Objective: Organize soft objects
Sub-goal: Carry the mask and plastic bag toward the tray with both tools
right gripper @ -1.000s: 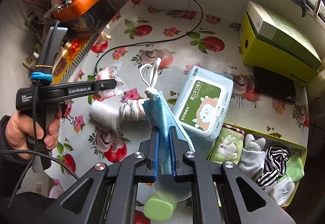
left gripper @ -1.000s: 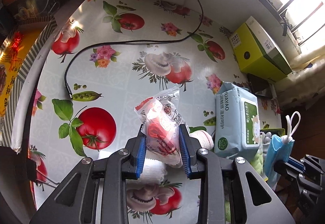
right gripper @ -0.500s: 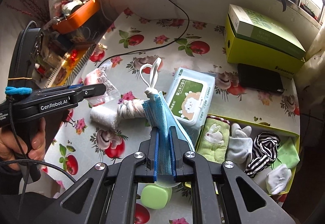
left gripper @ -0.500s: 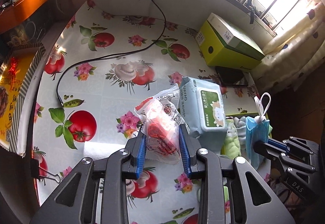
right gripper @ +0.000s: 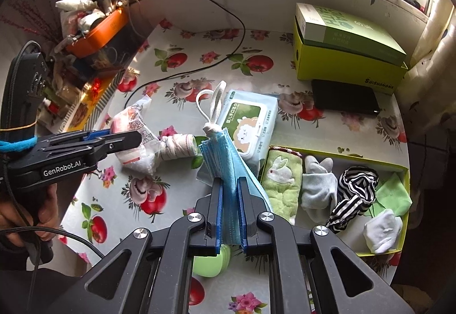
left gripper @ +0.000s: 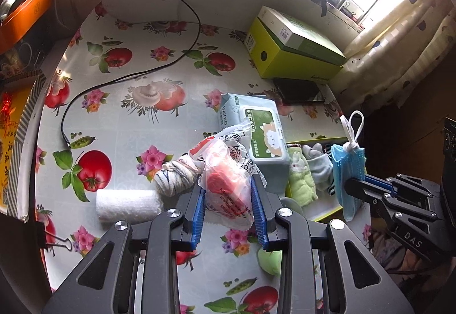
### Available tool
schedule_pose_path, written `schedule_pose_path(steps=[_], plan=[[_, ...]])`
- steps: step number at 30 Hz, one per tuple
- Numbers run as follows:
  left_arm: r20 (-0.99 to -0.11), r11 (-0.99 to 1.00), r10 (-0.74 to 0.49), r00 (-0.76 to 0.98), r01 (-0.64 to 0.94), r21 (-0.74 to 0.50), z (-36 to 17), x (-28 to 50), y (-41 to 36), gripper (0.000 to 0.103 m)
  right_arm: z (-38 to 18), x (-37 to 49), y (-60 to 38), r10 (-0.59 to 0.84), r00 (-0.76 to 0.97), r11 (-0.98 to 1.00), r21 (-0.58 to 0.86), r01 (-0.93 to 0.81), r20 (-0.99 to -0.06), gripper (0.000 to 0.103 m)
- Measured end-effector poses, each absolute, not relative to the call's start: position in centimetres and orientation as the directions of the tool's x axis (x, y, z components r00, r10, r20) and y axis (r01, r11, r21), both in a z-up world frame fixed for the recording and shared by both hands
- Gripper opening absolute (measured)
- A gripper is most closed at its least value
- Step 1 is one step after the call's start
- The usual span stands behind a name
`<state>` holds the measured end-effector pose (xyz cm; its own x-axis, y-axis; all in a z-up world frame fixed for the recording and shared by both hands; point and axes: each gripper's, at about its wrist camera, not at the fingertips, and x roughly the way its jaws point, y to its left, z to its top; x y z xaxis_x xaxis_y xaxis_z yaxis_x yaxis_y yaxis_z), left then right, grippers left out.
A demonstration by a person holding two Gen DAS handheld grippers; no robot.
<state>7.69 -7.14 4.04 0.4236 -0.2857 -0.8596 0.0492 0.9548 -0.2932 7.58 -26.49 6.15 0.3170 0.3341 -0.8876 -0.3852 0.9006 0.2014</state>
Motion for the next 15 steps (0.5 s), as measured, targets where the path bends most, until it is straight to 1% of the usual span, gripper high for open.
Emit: schedule_pose_path(steps=[15], plan=[[-0.864, 0.950, -0.311, 0.397, 0.116, -0.289, 4.3, 7.9, -9.7, 0.031, 6.1, 7.6, -28.2, 0.330, 0.331, 0.914, 0.212, -0.346, -0.884, 0.009]])
